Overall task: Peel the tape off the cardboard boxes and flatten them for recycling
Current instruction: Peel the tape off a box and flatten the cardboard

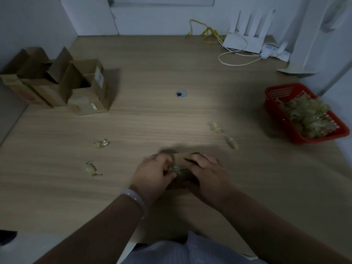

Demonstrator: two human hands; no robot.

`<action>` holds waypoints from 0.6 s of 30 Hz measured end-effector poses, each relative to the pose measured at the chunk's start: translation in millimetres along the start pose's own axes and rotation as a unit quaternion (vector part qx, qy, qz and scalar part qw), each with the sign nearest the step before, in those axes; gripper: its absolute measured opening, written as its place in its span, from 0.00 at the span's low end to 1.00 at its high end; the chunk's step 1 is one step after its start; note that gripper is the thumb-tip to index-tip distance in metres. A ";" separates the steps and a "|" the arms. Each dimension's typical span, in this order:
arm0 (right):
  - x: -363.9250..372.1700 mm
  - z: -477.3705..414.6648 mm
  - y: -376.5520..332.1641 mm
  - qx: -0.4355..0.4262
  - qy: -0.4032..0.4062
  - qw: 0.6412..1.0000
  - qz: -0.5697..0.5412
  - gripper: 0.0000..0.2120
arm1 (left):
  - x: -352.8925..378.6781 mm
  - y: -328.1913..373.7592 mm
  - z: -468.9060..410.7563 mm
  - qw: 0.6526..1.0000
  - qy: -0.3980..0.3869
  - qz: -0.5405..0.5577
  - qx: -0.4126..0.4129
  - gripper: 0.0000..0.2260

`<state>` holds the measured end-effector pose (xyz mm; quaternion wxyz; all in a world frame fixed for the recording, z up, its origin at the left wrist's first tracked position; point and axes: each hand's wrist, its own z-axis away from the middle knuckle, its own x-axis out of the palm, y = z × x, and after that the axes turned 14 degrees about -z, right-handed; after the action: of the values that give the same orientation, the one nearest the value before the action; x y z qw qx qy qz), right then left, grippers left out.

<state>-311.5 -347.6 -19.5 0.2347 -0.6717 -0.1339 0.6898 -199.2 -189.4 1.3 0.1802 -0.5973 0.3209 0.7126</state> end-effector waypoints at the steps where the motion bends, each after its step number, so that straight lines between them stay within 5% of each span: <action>1: 1.0 -0.5 0.8 0.003 -0.015 1.000 0.010 0.30 | 3.6 0.9 0.2 1.000 -0.007 -0.006 -0.017 0.14; 7: 5.5 0.3 4.2 0.025 -0.024 0.999 0.033 0.32 | 11.4 6.8 1.8 0.999 0.012 -0.045 -0.016 0.06; 14: 11.4 -1.1 3.0 0.049 -0.014 0.998 0.026 0.33 | -3.2 -24.9 22.7 0.978 0.118 0.108 -0.132 0.08; 18: 14.9 -3.3 0.7 0.058 -0.013 0.998 0.036 0.33 | -6.3 -35.5 26.7 0.995 0.094 -0.015 -0.015 0.04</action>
<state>-308.2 -341.1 -32.9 0.2464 -0.6527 -0.0720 0.7128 -194.7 -144.8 1.0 0.1513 -0.6690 0.3164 0.6553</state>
